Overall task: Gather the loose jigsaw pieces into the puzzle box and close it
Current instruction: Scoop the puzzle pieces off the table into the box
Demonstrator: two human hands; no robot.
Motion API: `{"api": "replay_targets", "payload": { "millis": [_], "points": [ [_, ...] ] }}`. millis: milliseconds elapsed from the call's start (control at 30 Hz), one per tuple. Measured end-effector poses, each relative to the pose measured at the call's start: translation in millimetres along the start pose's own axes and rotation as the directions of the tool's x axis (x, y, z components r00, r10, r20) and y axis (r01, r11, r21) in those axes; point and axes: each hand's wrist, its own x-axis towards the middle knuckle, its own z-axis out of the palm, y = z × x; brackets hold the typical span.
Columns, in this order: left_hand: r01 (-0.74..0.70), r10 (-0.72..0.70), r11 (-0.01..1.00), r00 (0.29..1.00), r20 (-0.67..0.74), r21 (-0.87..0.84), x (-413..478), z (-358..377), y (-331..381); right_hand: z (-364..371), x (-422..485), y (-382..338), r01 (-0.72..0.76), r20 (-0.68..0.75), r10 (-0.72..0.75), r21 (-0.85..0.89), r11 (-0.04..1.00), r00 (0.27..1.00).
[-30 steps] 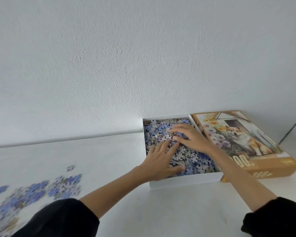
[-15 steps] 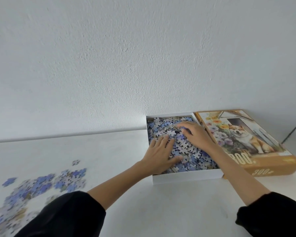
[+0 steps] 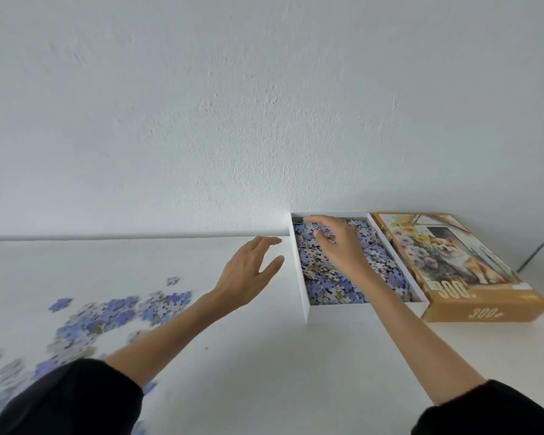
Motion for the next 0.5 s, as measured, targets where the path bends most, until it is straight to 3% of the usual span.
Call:
{"api": "replay_targets", "payload": {
  "millis": [100,333,433,500],
  "points": [
    [0.044,-0.044,0.999,0.999,-0.023,-0.007,-22.1,-22.1,-20.0,35.6,-11.3,-30.6,-0.005,0.012,0.005,0.048,0.999,1.0],
    [0.147,-0.145,0.988,0.988,-0.049,0.052,-80.9,-88.8,-86.3,130.4,-41.4,-91.5,0.016,0.208,-0.029,0.063,0.998,0.978],
    [0.264,-0.265,0.956,0.964,-0.005,0.127,-109.0,-120.0,-136.6,167.6,-45.6,-103.1,-0.067,0.331,0.064,0.0,0.998,0.941],
    [0.4,-0.417,0.887,0.908,0.029,0.232,-130.5,-140.7,-174.7,189.8,-50.2,-108.6,-0.196,0.426,0.189,-0.028,0.98,0.885]
  ]
}}
